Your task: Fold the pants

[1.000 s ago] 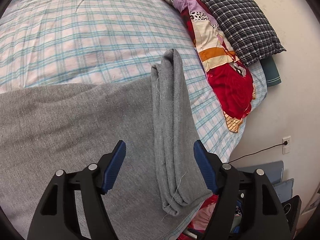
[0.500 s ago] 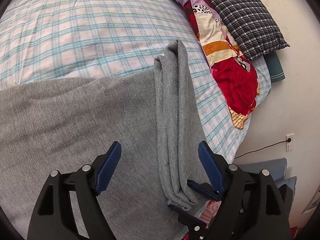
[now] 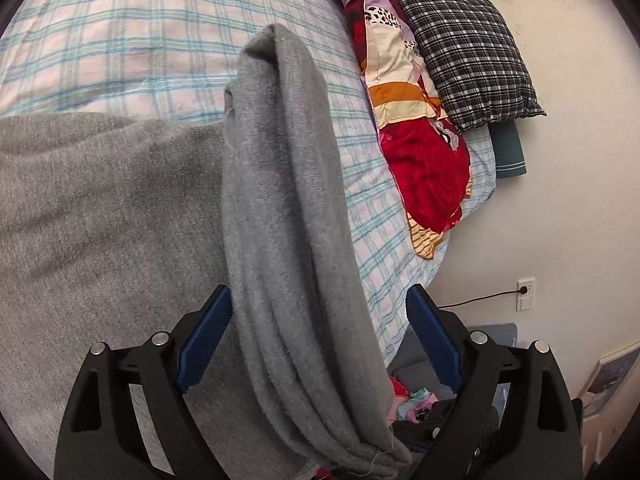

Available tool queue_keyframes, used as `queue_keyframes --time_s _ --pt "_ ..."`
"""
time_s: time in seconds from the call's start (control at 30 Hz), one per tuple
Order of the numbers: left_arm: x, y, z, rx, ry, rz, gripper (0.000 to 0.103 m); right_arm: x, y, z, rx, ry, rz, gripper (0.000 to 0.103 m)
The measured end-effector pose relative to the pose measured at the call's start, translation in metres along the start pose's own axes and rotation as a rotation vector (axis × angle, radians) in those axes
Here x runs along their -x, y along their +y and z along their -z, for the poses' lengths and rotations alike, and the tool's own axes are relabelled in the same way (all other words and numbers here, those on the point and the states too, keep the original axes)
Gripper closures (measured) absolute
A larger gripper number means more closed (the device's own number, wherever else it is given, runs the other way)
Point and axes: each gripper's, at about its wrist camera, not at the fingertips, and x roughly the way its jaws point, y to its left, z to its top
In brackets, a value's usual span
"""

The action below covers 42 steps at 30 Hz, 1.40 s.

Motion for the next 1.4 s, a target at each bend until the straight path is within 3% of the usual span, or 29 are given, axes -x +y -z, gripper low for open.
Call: queue_keyframes --time_s 0.1,0.23,0.27,0.43,0.6,0.77,0.97,1.2,1.3,1.37,1.4 --pt "0.012 0.001 0.000 0.004 -0.032 0.022 0.034 0.001 0.011 -0.003 0.019 -0.007 -0.016 0.082" --pt "0.038 0.009 -0.001 0.029 -0.096 0.061 0.080 0.005 0.018 -0.013 0.016 -0.036 -0.037 0.082" --pt "0.046 0.009 0.000 0.017 -0.113 0.046 0.082 0.006 0.019 -0.016 0.012 -0.042 -0.052 0.082" --pt "0.088 0.003 0.011 -0.082 -0.204 -0.035 0.084 0.004 0.041 -0.027 0.029 -0.055 -0.135 0.082" --pt "0.123 -0.002 0.032 -0.225 -0.269 -0.244 0.083 -0.007 0.072 -0.028 0.083 -0.028 -0.214 0.082" --pt "0.145 0.021 0.055 -0.218 -0.296 -0.344 0.083 -0.023 0.099 -0.026 0.123 0.020 -0.282 0.082" --pt "0.154 0.063 0.072 -0.173 -0.298 -0.379 0.083 -0.046 0.113 -0.023 0.124 0.090 -0.326 0.082" --pt "0.137 0.078 0.077 -0.208 -0.273 -0.455 0.082 -0.074 0.113 -0.018 0.067 0.197 -0.360 0.080" --pt "0.135 0.080 0.080 -0.211 -0.272 -0.466 0.079 -0.073 0.106 -0.018 0.029 0.218 -0.376 0.074" --pt "0.136 0.081 0.081 -0.215 -0.274 -0.466 0.079 -0.065 0.096 -0.020 -0.003 0.203 -0.385 0.058" --pt "0.137 0.080 0.081 -0.218 -0.274 -0.467 0.079 -0.059 0.089 -0.022 -0.025 0.193 -0.396 0.058"
